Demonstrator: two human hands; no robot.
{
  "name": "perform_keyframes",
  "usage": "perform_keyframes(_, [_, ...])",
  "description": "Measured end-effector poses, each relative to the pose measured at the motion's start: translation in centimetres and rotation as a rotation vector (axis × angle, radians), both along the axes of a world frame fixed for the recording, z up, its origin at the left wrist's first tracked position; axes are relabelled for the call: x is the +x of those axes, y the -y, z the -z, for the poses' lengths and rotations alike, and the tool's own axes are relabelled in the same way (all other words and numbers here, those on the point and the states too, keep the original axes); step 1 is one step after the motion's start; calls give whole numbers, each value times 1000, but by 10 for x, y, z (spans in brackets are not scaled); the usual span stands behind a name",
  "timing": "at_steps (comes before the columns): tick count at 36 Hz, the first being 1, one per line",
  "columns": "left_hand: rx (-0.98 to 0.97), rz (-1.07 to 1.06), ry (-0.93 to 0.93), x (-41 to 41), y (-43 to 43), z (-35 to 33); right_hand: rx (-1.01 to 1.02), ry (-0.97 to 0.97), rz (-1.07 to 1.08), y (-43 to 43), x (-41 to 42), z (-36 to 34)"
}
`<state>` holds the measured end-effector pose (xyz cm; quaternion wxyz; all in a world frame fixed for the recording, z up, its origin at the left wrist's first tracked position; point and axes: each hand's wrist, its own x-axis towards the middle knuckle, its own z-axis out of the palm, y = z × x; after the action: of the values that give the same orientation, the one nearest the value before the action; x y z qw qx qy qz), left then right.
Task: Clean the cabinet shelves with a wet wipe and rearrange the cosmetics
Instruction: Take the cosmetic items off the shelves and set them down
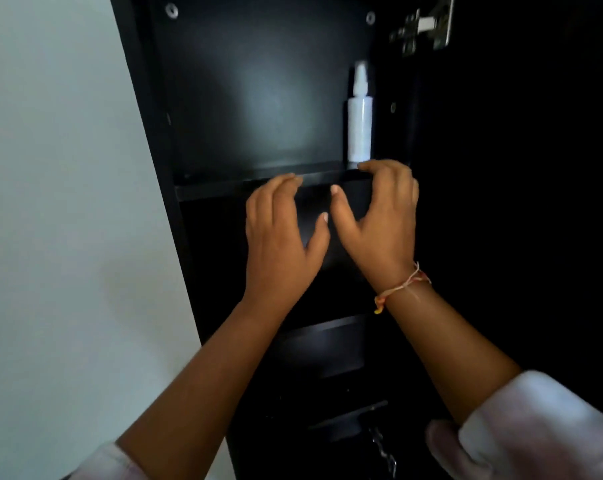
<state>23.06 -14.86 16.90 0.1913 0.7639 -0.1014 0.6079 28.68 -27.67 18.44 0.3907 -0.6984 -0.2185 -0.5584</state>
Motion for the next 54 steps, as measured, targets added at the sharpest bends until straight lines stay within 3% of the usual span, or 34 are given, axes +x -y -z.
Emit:
perform_keyframes(3, [3, -25, 10, 4, 2, -25, 4, 0, 36, -3, 6, -35])
perform_keyframes(10, [-3, -44, -64, 11, 2, -49, -125, -323, 114, -11, 42, -89])
perform_keyframes(16, [-18, -64, -77, 13, -5, -49, -93, -530, 135, -18, 73, -105])
perform_keyframes(30, [-16, -51, -70, 16, -22, -43, -135, -606, 136, -19, 98, -114])
perform_keyframes(37, [-63, 7, -49, 14, -20, -43, -34, -488, -77, -18, 75, -108])
perform_keyframes(44, [-103, 91, -54, -1, -9, -30, 183, -397, -452, -14, 9, -90])
perform_keyframes(50, [-179, 171, -125, -21, -4, 9, 184, -481, -655, 3, -41, -34])
perform_keyframes(54, [-215, 191, -285, -32, 0, 57, 182, -603, -647, 10, -50, 26])
